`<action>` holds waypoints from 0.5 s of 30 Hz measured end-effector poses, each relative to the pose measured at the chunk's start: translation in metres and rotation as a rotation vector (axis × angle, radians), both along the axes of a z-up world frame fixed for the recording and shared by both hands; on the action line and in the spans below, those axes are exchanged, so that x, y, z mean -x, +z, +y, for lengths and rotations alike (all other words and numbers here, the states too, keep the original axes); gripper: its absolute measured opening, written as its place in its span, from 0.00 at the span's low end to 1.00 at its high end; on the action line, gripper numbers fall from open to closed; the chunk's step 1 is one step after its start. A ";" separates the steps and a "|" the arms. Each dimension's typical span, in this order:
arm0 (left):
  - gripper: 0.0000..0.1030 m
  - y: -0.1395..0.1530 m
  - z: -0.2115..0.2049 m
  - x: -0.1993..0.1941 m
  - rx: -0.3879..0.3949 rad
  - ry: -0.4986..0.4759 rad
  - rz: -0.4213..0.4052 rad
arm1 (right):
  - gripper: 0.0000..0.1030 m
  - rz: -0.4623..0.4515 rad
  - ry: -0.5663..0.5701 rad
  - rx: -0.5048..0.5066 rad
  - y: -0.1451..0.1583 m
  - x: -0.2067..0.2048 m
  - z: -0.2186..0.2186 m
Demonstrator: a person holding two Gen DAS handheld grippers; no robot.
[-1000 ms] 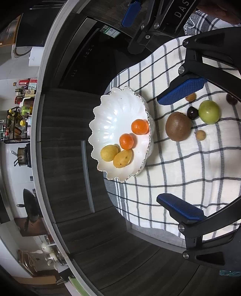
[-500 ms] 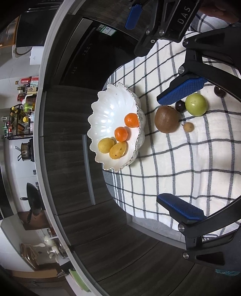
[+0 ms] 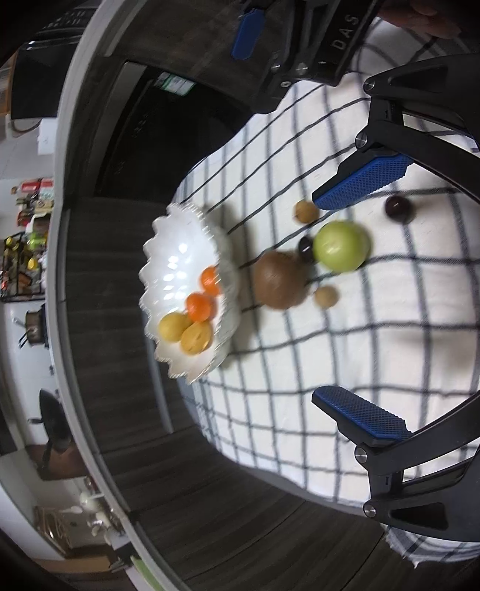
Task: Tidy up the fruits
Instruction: 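Withdraw both open grippers from the bowl toward the kiwi and green apple, then lower the left gripper onto the dark plum and close it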
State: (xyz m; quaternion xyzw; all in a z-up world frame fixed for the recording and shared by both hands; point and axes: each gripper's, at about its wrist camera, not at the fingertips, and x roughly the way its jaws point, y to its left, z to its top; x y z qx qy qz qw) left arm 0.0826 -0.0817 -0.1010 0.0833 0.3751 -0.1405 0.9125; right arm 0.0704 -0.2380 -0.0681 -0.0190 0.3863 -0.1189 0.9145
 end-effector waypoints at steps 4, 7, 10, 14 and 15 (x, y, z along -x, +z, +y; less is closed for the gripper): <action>0.94 -0.011 -0.009 0.010 0.003 -0.030 0.024 | 0.77 0.020 -0.012 -0.025 -0.008 0.008 -0.008; 0.94 -0.019 -0.014 0.015 -0.001 -0.045 0.032 | 0.77 0.030 -0.013 -0.023 -0.013 0.012 -0.010; 0.94 -0.027 -0.018 0.018 -0.022 -0.057 0.040 | 0.77 0.040 -0.019 -0.017 -0.018 0.016 -0.013; 0.83 -0.035 -0.026 0.020 -0.045 -0.085 0.040 | 0.77 0.060 -0.026 -0.022 -0.025 0.020 -0.016; 0.80 -0.038 -0.028 0.020 -0.053 -0.095 0.042 | 0.77 0.063 -0.027 -0.021 -0.027 0.021 -0.017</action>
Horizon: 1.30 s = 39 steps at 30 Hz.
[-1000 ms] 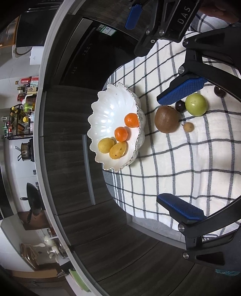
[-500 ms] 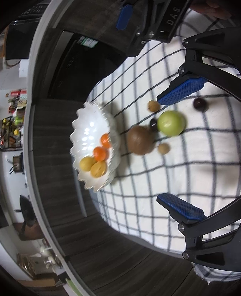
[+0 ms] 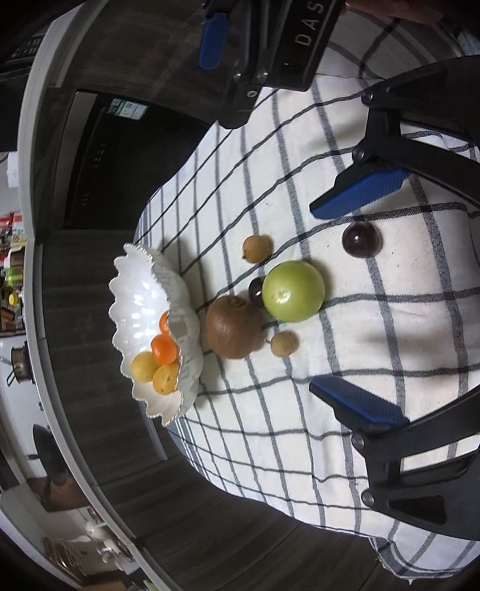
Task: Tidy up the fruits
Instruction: 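Lower the left gripper onto the dark plum and close it, then close the right gripper on the green apple while the left gripper holds the plum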
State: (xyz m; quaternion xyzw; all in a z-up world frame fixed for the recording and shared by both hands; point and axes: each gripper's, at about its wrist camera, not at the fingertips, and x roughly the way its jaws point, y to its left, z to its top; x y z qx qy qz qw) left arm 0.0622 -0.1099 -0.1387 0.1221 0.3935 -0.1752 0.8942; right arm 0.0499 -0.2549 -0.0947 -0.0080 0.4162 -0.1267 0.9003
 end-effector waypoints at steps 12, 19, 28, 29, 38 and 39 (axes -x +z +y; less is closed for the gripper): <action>0.53 -0.024 -0.020 0.004 -0.025 -0.091 0.065 | 0.77 0.026 -0.013 -0.011 -0.009 0.000 -0.005; 0.45 -0.034 -0.027 0.006 -0.037 -0.123 0.091 | 0.77 0.038 -0.017 -0.017 -0.013 0.000 -0.007; 0.25 -0.041 -0.028 0.007 -0.031 -0.152 0.121 | 0.77 0.041 -0.015 -0.009 -0.014 -0.001 -0.006; 0.25 -0.041 -0.028 0.007 -0.030 -0.152 0.123 | 0.77 0.042 -0.017 -0.008 -0.014 -0.001 -0.005; 0.25 -0.022 -0.010 0.004 -0.013 -0.109 0.078 | 0.77 0.033 -0.003 -0.025 -0.010 -0.004 -0.002; 0.25 -0.020 -0.006 0.002 -0.009 -0.099 0.076 | 0.77 0.034 0.001 -0.029 -0.010 -0.005 -0.001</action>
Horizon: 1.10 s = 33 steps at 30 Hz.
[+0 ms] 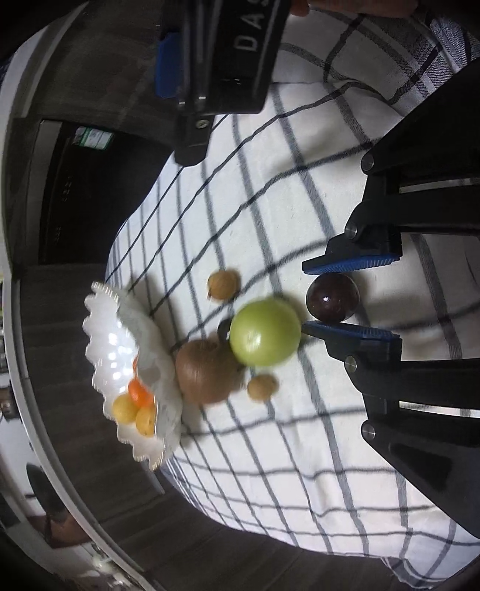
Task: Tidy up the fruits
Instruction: 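Close the right gripper on the green apple while the left gripper holds the plum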
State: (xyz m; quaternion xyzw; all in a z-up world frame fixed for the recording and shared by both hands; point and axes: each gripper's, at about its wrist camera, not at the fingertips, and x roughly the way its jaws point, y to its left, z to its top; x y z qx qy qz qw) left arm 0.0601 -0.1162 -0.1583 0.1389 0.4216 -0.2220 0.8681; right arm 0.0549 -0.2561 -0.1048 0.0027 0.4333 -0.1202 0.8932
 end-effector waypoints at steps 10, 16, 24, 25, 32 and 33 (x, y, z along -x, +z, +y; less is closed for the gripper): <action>0.25 0.034 0.054 -0.021 0.042 0.145 -0.076 | 0.77 0.025 0.097 -0.036 0.000 -0.029 0.036; 0.25 0.035 0.085 -0.032 0.055 0.229 -0.066 | 0.77 0.065 0.153 -0.052 -0.009 -0.049 0.063; 0.25 0.031 0.116 -0.045 0.060 0.314 -0.074 | 0.77 0.135 0.201 -0.043 -0.032 -0.066 0.095; 0.25 0.031 0.118 -0.046 0.062 0.319 -0.072 | 0.77 0.138 0.208 -0.041 -0.034 -0.067 0.099; 0.25 0.027 0.125 -0.052 0.066 0.345 -0.057 | 0.77 0.171 0.211 -0.042 -0.046 -0.077 0.111; 0.25 0.026 0.126 -0.052 0.065 0.347 -0.055 | 0.77 0.177 0.207 -0.044 -0.048 -0.078 0.112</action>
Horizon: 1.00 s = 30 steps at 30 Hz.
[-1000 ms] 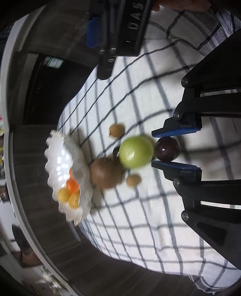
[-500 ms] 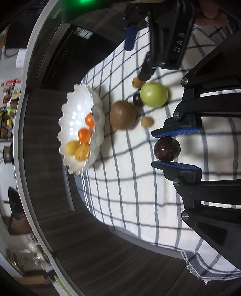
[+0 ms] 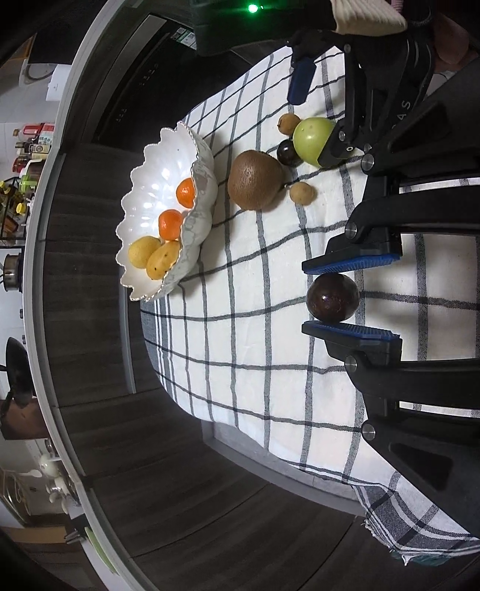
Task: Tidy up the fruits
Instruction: 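Close the right gripper on the green apple while the left gripper holds the plum, then carry the plum with the left gripper while the right gripper carries the apple over the bowl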
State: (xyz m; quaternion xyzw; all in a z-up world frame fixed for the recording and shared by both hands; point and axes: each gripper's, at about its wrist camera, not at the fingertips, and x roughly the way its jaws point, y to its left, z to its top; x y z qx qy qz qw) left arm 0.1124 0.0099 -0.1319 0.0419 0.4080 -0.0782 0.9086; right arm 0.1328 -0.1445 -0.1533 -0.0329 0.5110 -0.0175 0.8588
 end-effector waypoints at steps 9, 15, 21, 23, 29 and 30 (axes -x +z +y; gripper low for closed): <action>0.25 -0.005 -0.001 -0.003 -0.009 0.003 0.010 | 0.53 0.049 -0.025 -0.045 -0.021 -0.006 0.002; 0.25 -0.006 -0.001 -0.003 -0.012 0.006 0.010 | 0.48 0.027 -0.022 -0.040 -0.021 -0.002 0.006; 0.25 -0.007 -0.003 -0.005 -0.015 0.005 0.012 | 0.48 0.003 -0.026 -0.058 -0.012 0.001 0.003; 0.25 -0.007 -0.006 -0.006 -0.018 0.003 0.009 | 0.48 -0.014 -0.027 -0.062 -0.006 0.002 0.002; 0.25 -0.001 -0.016 -0.008 -0.018 -0.001 0.002 | 0.48 -0.057 -0.025 -0.072 0.013 0.001 -0.003; 0.25 0.001 -0.019 -0.009 -0.018 -0.002 -0.001 | 0.48 -0.064 -0.024 -0.073 0.016 0.001 -0.004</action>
